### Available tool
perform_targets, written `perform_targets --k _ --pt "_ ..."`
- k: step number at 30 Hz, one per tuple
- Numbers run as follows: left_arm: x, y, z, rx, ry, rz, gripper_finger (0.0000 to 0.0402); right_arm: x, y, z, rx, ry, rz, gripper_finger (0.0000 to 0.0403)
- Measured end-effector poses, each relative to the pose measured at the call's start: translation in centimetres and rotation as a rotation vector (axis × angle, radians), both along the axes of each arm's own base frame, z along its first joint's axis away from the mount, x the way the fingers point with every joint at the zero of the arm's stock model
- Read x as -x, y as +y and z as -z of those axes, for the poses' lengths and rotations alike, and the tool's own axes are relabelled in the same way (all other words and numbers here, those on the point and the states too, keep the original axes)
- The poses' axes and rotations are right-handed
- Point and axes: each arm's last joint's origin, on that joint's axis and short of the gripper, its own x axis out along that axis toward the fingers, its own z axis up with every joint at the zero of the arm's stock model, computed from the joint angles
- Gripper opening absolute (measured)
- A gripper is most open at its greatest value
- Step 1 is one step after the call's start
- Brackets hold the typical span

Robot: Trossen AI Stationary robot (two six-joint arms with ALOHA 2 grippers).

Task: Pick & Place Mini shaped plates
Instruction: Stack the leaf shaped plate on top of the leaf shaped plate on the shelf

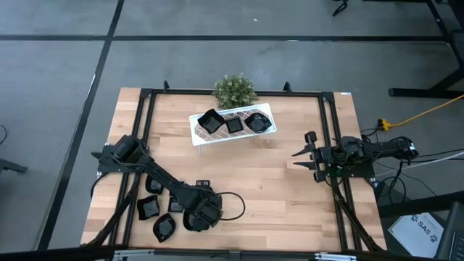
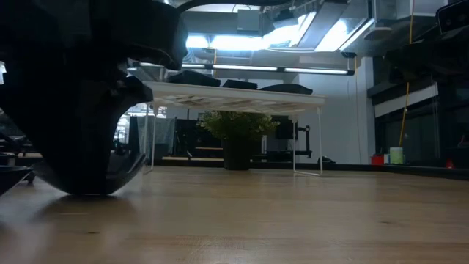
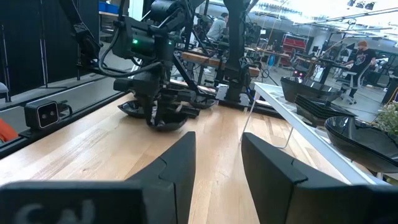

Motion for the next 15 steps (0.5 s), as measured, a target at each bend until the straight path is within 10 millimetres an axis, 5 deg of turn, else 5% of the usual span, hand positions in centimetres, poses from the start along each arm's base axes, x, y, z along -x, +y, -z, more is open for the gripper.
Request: perform_targets --k 8,15 --pt "-0.02 0.08 -0.03 -0.032 -0.015 0.007 0.0067 0.0 0.0 0.0 0.0 0.0 0.0 0.0129" --pt "0.05 0.16 -0.11 -0.049 -0.016 0.005 0.0011 0.0 0.0 0.0 0.0 0.0 0.0 0.0129"
